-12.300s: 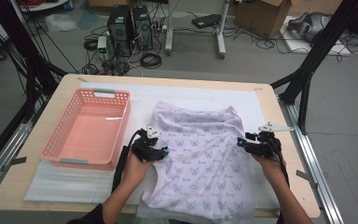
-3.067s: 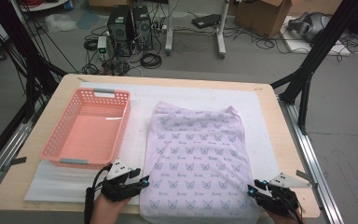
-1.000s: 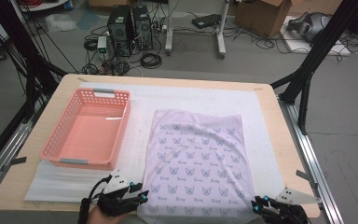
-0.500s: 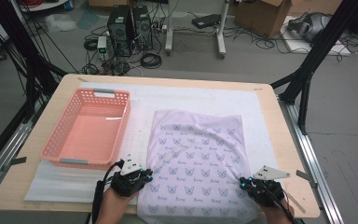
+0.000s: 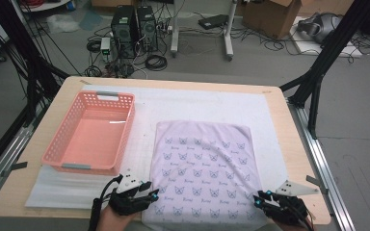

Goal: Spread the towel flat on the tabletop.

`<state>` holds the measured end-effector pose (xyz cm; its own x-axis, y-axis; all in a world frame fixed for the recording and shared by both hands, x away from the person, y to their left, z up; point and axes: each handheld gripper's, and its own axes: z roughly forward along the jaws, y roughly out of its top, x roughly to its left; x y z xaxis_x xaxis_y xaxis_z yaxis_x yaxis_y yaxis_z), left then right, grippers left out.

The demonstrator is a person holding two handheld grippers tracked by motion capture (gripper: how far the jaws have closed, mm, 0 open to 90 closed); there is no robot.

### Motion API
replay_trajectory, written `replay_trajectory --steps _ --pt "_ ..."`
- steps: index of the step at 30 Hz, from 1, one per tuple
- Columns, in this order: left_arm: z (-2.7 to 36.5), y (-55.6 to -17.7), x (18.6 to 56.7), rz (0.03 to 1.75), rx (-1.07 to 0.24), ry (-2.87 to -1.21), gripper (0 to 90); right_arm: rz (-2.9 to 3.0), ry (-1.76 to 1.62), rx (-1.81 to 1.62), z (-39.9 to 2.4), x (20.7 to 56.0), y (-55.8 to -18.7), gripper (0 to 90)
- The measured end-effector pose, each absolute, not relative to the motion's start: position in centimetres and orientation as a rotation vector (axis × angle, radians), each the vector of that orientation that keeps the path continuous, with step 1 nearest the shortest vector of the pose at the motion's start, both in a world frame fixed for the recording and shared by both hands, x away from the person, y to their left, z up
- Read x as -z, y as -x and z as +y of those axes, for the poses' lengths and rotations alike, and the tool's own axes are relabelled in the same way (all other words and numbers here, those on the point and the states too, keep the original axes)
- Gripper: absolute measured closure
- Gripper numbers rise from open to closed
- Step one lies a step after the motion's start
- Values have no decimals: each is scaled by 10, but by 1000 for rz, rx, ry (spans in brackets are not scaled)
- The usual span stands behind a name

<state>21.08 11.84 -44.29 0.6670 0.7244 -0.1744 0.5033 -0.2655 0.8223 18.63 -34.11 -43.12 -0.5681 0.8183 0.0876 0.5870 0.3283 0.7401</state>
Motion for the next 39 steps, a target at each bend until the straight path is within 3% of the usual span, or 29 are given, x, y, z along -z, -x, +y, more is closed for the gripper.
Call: replay_trajectory --steps 10,12,15,19,22,24,25,26,34,39 --pt "111 -255 440 943 -290 -1844 477 2102 -1438 -1013 -347 437 -271 638" --pt "110 -261 440 953 -288 -1849 470 2098 -1471 -1015 -346 442 -285 672" --pt "110 -270 440 976 -294 -1857 464 2132 -1449 -1026 -347 447 -296 868" --pt "110 -281 442 1012 -302 -1862 460 2129 -1420 -874 -350 441 -297 889" --pt "107 -289 443 1019 -299 -1874 458 2104 -1468 -946 -360 443 -295 887" --pt "104 -295 444 1028 -301 -1870 457 2125 -1454 -975 -360 444 -294 828" --pt "103 -298 445 1034 -299 -1868 456 2126 -1452 -993 -360 444 -295 729" --pt "103 -301 446 1041 -308 -1859 456 2110 -1467 -1010 -360 443 -296 688" --pt "98 -328 448 1113 -395 -1848 465 2086 -1470 -1029 -359 437 -316 556" --pt "93 -348 451 1187 -400 -1895 506 2089 -1445 -1000 -354 440 -330 538"
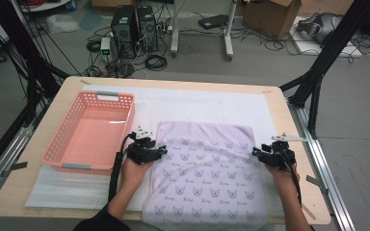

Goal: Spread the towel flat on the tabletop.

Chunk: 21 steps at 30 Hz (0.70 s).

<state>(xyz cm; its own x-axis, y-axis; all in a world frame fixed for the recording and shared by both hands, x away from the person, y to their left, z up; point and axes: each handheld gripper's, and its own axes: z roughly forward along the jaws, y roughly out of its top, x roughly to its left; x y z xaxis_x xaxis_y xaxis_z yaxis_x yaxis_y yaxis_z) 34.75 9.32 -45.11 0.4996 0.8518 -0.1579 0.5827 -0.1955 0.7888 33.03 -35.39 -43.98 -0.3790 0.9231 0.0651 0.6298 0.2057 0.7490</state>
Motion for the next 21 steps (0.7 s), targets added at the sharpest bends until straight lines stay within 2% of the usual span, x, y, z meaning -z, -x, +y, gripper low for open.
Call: replay_trajectory --steps 1,3,4,6,7,9,13,15,16,18,21 --pt "91 -349 450 1188 -426 -1911 533 2093 -1446 -992 -353 441 -333 542" --pt "91 -351 449 1188 -480 -1945 720 2116 -1435 -961 -350 444 -338 580" --pt "93 -353 449 1195 -454 -1935 830 2126 -1431 -944 -349 445 -340 594" --pt "92 -358 444 1228 -455 -1959 859 2132 -1414 -963 -347 445 -343 739" --pt "91 -360 442 1232 -502 -1970 863 2154 -1407 -980 -346 445 -345 853" --pt "94 -365 439 1268 -484 -1925 863 2168 -1398 -957 -343 444 -347 872" --pt "95 -364 442 1269 -492 -1938 865 2103 -1443 -929 -344 443 -350 879" --pt "96 -363 442 1274 -483 -1920 836 2086 -1470 -961 -347 444 -350 872" --pt "97 -362 441 1268 -463 -1913 777 2082 -1461 -950 -346 444 -349 853" --pt "98 -359 439 1233 -427 -1897 576 2050 -1447 -938 -347 441 -345 675" --pt "99 -351 437 1159 -397 -1841 439 2016 -1462 -1037 -354 433 -338 566"
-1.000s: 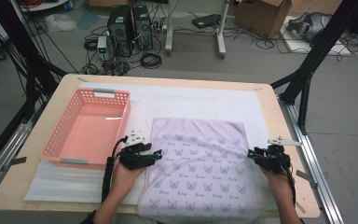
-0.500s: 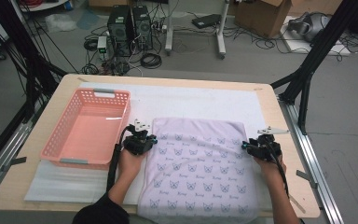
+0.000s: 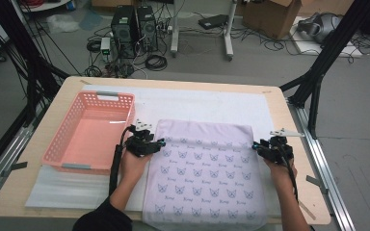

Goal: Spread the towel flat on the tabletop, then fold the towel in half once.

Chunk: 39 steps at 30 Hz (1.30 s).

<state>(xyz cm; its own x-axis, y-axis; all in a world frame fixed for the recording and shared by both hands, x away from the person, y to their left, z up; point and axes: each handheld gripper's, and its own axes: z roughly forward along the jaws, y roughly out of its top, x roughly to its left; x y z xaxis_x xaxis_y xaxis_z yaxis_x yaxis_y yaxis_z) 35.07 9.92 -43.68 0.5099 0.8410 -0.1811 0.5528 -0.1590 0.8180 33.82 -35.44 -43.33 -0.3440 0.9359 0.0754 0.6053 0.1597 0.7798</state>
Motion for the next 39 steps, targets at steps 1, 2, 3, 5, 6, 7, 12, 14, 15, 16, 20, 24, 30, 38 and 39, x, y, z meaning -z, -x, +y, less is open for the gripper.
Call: replay_trajectory --steps 1,2,3,5,6,7,12,14,15,16,20,24,30,38,39 --pt "100 -348 436 1133 -379 -1827 412 2012 -1450 -1064 -357 431 -335 537" --pt "100 -345 436 1111 -367 -1813 392 2017 -1441 -1090 -358 429 -332 511" --pt "100 -342 435 1090 -345 -1811 344 2026 -1433 -1111 -360 427 -328 495" --pt "100 -335 433 1032 -340 -1784 197 2050 -1398 -1161 -363 423 -320 460" --pt "100 -331 431 996 -336 -1773 182 2063 -1372 -1177 -363 422 -316 438" --pt "101 -327 429 966 -330 -1759 182 2078 -1342 -1188 -364 421 -311 415" --pt "107 -313 428 903 -296 -1724 183 2163 -1222 -1208 -362 419 -290 276" --pt "109 -308 428 900 -276 -1728 166 2165 -1181 -1212 -361 418 -280 208" --pt "111 -306 428 879 -275 -1743 154 2158 -1174 -1219 -360 417 -275 183" --pt "111 -305 428 865 -285 -1752 144 2150 -1160 -1226 -360 417 -270 180" --pt "109 -297 426 862 -326 -1792 138 2130 -1125 -1237 -358 413 -262 177" --pt "108 -295 424 903 -320 -1772 145 2119 -1126 -1244 -358 412 -262 177" --pt "111 -294 421 910 -326 -1725 154 2119 -1139 -1244 -361 415 -263 177" --pt "107 -299 419 916 -320 -1731 157 2116 -1139 -1258 -361 414 -265 177" --pt "107 -299 419 918 -320 -1731 157 2115 -1138 -1256 -361 414 -266 177"
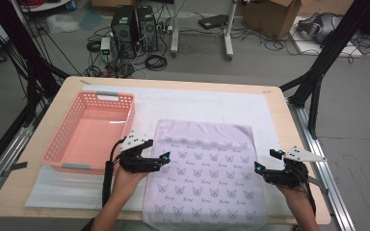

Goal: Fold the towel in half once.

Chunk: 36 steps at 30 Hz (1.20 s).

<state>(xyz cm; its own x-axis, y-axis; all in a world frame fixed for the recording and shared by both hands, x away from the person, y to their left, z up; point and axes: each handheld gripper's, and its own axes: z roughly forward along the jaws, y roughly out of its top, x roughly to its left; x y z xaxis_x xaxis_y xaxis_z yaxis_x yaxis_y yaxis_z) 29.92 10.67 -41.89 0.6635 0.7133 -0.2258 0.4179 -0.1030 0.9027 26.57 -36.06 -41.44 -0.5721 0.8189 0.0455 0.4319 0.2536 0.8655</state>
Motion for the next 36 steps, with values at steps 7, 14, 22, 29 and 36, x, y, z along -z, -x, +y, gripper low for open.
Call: replay_trajectory --steps 7,14,22,29,36 --pt "104 -311 417 975 -316 -1760 162 2135 -1149 -1254 -355 417 -273 177" --pt "101 -328 423 1056 -332 -1812 193 2167 -1206 -1221 -349 425 -289 177" --pt "103 -344 440 1158 -398 -1881 212 2253 -1274 -1090 -331 440 -318 178" --pt "96 -355 447 1146 -414 -1957 267 2197 -1373 -976 -333 445 -334 219" --pt "90 -359 446 1129 -474 -2041 437 2198 -1395 -884 -331 442 -337 448"
